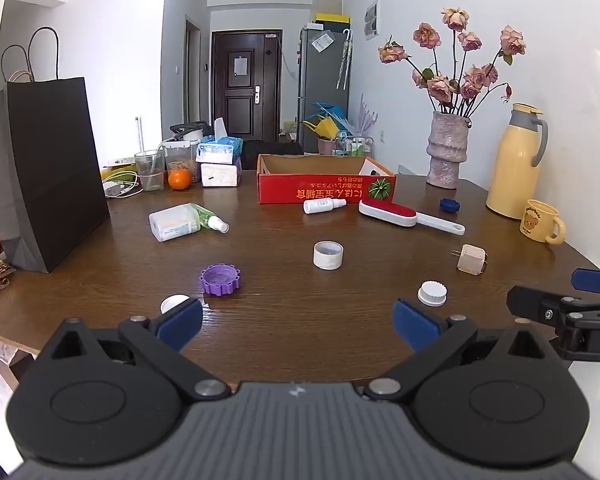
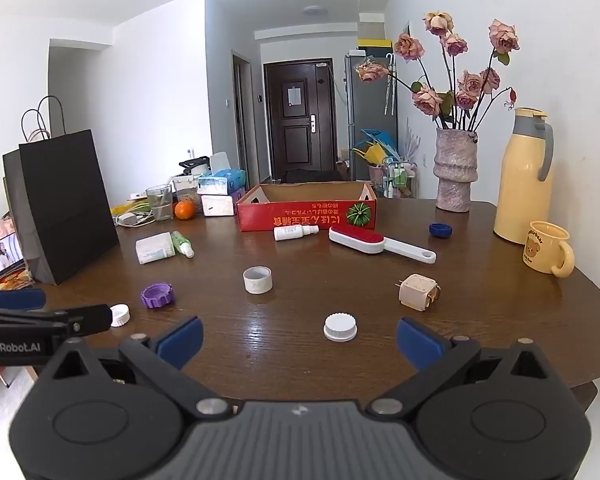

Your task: Organize rigid objects

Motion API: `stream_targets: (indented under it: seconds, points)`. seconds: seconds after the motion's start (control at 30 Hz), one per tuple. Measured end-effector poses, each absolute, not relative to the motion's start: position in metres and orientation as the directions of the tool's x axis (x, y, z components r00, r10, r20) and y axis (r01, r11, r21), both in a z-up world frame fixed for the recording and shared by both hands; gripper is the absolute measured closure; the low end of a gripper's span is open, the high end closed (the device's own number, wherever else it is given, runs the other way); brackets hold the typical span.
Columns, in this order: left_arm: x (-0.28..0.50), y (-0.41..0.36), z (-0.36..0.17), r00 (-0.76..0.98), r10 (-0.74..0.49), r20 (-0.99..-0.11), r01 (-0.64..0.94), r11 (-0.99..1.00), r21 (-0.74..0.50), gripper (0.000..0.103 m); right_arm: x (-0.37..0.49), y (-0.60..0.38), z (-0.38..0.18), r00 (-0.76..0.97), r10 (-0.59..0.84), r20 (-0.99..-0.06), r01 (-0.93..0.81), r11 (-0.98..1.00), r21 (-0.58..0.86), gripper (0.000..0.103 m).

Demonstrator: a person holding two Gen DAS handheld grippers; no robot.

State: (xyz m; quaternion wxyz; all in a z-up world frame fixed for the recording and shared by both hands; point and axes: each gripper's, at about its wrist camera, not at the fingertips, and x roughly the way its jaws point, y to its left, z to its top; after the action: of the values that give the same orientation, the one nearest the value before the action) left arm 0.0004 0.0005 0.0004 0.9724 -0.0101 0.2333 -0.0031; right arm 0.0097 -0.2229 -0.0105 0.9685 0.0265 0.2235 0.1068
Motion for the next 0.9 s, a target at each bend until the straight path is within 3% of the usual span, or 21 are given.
stream_targets:
  seconds: [0.9]
  points:
    - [0.0032,0.0004,-0.0023,0.89,-0.008,-0.455,-0.002,1.0,-0.021,0.0,0.0094,-0.2242,-0.0132,0.875,0.223,-0.431,-0.195,0.975,0.109,0.0]
